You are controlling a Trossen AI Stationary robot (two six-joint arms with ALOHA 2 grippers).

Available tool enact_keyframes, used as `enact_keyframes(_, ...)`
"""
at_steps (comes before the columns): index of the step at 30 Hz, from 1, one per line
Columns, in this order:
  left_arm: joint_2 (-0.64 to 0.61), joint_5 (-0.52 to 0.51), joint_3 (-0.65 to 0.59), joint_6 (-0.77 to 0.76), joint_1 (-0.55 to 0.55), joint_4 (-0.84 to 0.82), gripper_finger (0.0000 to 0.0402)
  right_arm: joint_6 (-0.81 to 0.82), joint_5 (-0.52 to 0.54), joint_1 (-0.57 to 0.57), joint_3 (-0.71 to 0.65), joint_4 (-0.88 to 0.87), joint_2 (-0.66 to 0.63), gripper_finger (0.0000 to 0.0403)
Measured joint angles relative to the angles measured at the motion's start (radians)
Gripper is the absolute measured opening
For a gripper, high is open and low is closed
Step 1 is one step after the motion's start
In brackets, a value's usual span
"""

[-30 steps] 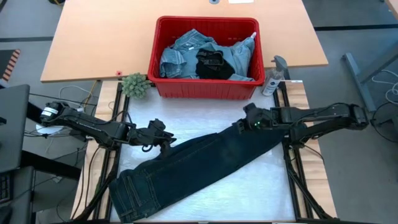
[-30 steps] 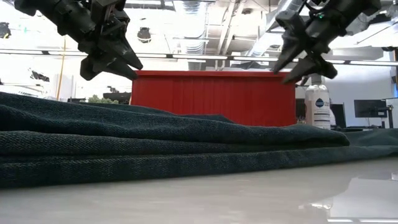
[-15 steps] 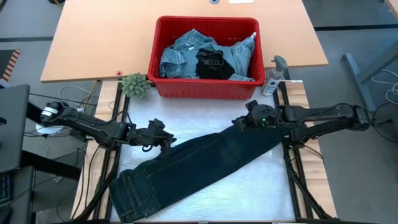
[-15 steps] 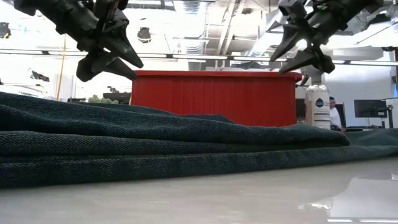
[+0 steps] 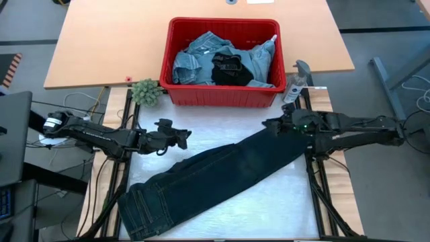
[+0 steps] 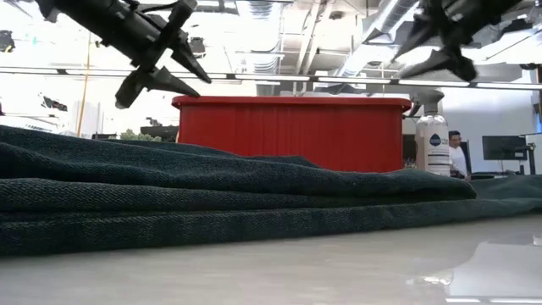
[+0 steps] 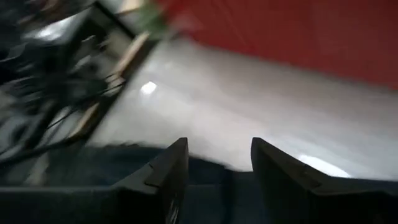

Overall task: Fold Laundry from Bin
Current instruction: Fold the black pants

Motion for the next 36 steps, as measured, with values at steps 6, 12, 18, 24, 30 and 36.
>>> enact_keyframes(6,0.012,0.209,0.000,0.132,0.068,0.284,0.0134,0.312,0.121,0.000,0.000,-0.429,-0.040,0.0200)
enact_keyframes(12,0.046,0.351,0.056,0.245,0.098,0.447,0.0169,0.577,0.136,0.000,0.000,-0.789,0.024,0.0200)
enact_keyframes(18,0.123,0.566,0.182,0.320,0.142,0.444,0.0220,0.703,0.146,-0.003,-0.001,-0.829,0.099,0.0225)
enact_keyframes(24,0.203,0.790,0.261,0.284,0.204,0.443,0.0239,0.767,0.183,-0.088,-0.002,-0.804,0.234,0.0248)
enact_keyframes(30,0.232,0.983,0.272,0.225,0.264,0.446,0.0240,0.790,0.211,-0.226,-0.003,-0.739,0.414,0.0249)
enact_keyframes(36,0.208,1.058,0.271,0.215,0.297,0.455,0.0240,0.720,0.178,-0.376,-0.003,-0.636,0.528,0.0249)
